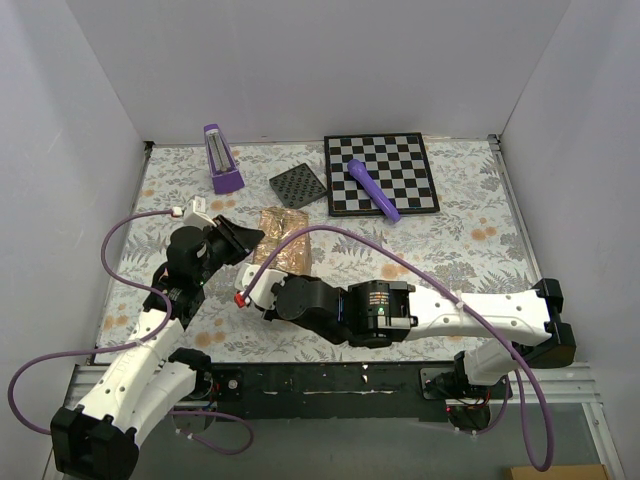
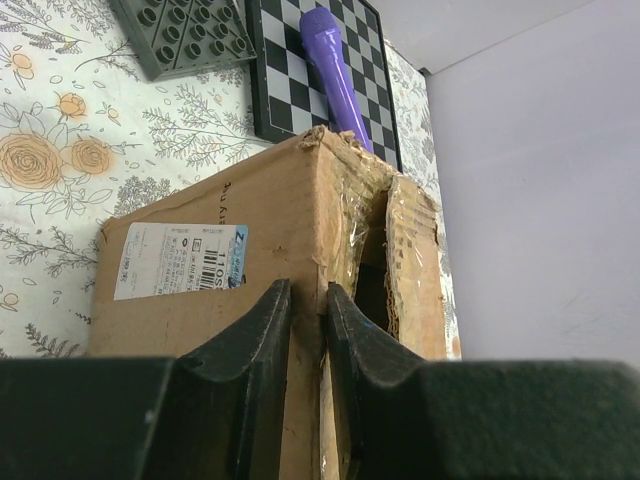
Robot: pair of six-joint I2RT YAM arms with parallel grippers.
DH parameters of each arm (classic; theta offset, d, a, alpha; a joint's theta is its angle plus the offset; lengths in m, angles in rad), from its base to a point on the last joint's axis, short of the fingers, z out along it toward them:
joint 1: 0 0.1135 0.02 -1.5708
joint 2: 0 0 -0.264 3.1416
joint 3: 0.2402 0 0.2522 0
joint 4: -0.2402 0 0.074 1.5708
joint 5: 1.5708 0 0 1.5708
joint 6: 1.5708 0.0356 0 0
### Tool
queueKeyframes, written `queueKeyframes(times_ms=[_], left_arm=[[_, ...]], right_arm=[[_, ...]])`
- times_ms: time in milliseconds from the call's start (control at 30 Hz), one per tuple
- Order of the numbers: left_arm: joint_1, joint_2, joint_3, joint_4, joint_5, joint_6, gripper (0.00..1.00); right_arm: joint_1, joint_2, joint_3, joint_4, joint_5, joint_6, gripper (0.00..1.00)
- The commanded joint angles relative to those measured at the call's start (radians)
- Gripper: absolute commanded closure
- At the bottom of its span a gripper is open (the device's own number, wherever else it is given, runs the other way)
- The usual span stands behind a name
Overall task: Unpack the express box
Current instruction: Cut the express box at the center of the board.
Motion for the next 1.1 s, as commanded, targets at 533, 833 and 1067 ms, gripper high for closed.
queueKeyframes(times_ms=[533, 833, 1067], left_arm=[[0.0, 0.018, -0.035, 0.073, 0.046, 0.046, 1.0], [0.002, 0.044, 0.021, 0.04, 0.064, 0.028, 0.41], [0.002, 0.037, 0.037, 0.009, 0.119, 0.022, 0.35]], right_arm=[[0.008, -0.136, -0.135, -0.097, 0.108, -0.038, 0.99], [0.008, -0.136, -0.158, -0.064, 0.089, -0.035, 0.99], [0.008, -0.116, -0.134, -0.048, 0.084, -0.038, 0.99]])
